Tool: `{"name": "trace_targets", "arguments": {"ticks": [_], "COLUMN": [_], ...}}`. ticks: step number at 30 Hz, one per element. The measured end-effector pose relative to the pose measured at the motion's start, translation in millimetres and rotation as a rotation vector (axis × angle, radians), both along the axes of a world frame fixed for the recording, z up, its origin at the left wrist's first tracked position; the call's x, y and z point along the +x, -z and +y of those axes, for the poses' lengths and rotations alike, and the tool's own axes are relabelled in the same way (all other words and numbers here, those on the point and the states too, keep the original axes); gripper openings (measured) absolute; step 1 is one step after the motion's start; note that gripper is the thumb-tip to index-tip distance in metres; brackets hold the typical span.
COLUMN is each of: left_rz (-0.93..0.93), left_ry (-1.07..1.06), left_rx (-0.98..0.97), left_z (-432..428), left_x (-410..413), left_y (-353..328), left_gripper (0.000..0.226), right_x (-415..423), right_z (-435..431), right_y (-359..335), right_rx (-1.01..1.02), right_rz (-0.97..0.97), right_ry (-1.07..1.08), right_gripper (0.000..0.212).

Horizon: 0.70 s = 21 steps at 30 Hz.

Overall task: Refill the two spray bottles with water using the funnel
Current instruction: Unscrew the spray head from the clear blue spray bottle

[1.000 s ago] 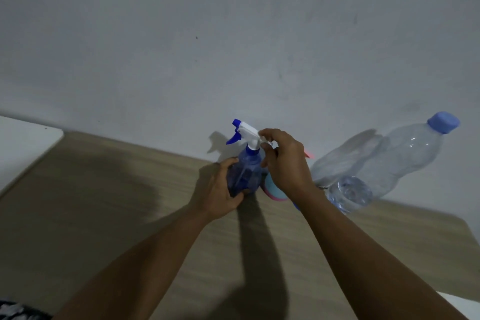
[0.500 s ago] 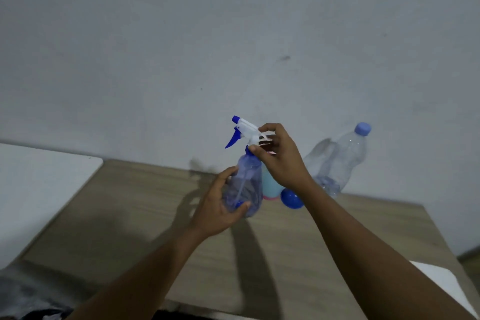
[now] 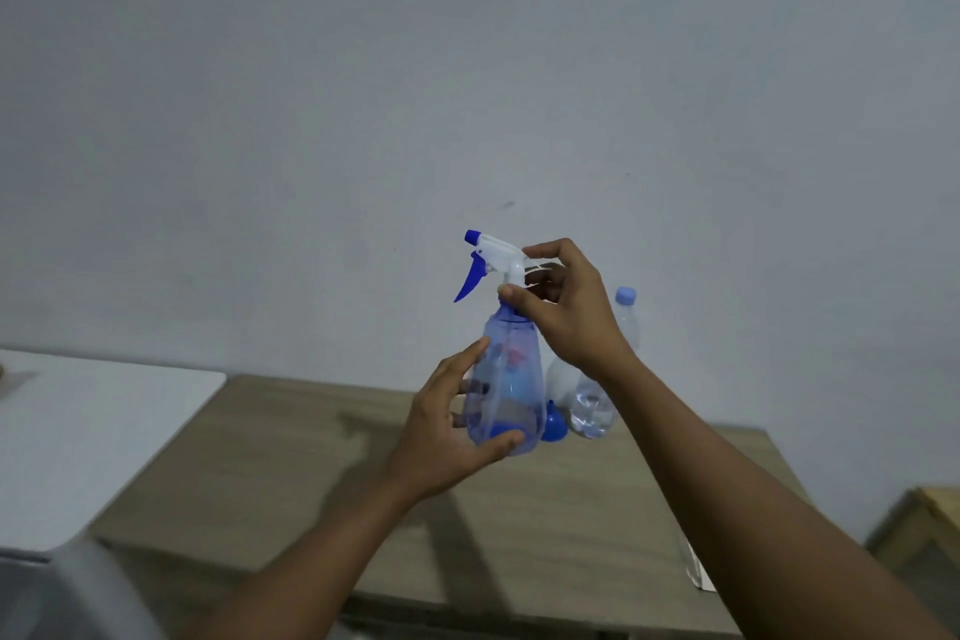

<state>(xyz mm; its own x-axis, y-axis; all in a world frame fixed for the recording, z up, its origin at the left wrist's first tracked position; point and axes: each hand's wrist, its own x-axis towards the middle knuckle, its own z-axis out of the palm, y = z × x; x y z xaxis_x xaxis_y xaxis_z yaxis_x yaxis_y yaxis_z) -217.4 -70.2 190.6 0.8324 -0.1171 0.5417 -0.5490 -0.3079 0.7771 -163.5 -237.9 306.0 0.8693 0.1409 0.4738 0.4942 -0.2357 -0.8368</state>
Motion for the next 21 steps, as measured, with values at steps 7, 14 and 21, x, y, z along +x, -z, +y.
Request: {"name": "trace_targets", "arguments": {"ticks": [7, 14, 21], "left_rz": [-0.034, -0.012, -0.001], "left_ry": [0.008, 0.031, 0.035], "left_rx": [0.013, -0.017, 0.0], "left_z": [-8.1, -15.5, -18.2], "left_x": [-33.1, -48.0, -45.5], "left_y": [-19.9, -30.7, -32.9], "left_gripper": [0.096, 0.093, 0.095], "right_x": [-37.1, -54.1, -54.8], "right_z": [-14.0, -27.1, -32.0], "right_y": [-17.8, -30.0, -37.9], "right_rx": [-0.016, 0.056, -0.004], "right_rz": [-0.013, 0.038, 0.002], "right_ry": [0.056, -0.061, -0.047], "right_gripper": [0.049, 0.044, 0.044]}}
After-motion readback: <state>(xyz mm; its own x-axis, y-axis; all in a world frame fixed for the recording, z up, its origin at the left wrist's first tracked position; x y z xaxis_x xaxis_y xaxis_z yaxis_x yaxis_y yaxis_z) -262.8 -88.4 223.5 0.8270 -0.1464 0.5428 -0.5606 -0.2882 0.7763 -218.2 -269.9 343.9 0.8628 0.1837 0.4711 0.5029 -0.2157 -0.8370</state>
